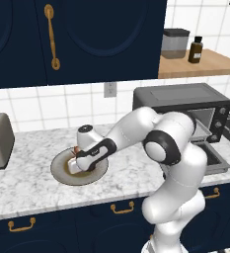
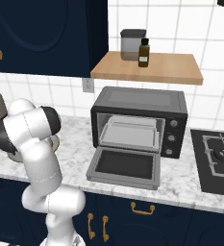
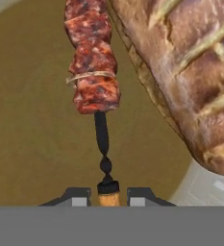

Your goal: Pick up the kebab skewer and baguette bread, and place them inside the toaster oven. Close the toaster oven door and start by setting the timer.

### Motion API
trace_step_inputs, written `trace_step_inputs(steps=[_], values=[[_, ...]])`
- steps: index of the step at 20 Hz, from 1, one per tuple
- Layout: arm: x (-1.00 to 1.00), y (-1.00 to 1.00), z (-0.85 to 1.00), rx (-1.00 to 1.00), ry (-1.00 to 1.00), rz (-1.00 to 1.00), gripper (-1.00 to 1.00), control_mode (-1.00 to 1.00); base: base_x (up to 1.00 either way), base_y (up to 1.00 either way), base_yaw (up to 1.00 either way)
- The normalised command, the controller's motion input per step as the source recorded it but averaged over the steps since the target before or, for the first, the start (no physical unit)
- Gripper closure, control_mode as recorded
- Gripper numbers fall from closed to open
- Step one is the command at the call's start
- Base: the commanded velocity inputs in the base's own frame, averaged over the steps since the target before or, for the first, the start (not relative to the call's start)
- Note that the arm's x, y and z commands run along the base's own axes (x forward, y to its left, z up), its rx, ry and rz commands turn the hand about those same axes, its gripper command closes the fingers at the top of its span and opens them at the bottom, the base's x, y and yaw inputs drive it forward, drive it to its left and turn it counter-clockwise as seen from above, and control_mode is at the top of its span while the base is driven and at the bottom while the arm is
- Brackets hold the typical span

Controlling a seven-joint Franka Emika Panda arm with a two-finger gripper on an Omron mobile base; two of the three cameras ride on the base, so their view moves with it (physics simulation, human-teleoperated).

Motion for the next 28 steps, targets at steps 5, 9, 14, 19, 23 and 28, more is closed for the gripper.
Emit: trace_step_inputs(steps=[5,9,14,19,23,28], values=[[-0.09,-0.11,0.05,0.01,0.0,0.0,1.0,-1.0,0.0,0.0,0.0],[-0.51,0.0,0.84,0.04,-0.08,0.0,1.0,-1.0,0.0,0.0,0.0],[-0.66,-0.1,1.0,0.07,-0.02,0.0,1.0,-1.0,0.0,0.0,0.0],[-0.59,-0.78,0.81,0.02,0.0,0.0,1.0,-1.0,0.0,0.0,0.0],[-0.4,-0.83,0.57,-0.03,0.0,-0.04,1.0,-1.0,0.0,0.0,0.0],[-0.45,-0.91,0.53,-0.06,0.0,-0.04,1.0,-1.0,0.0,0.0,0.0]])
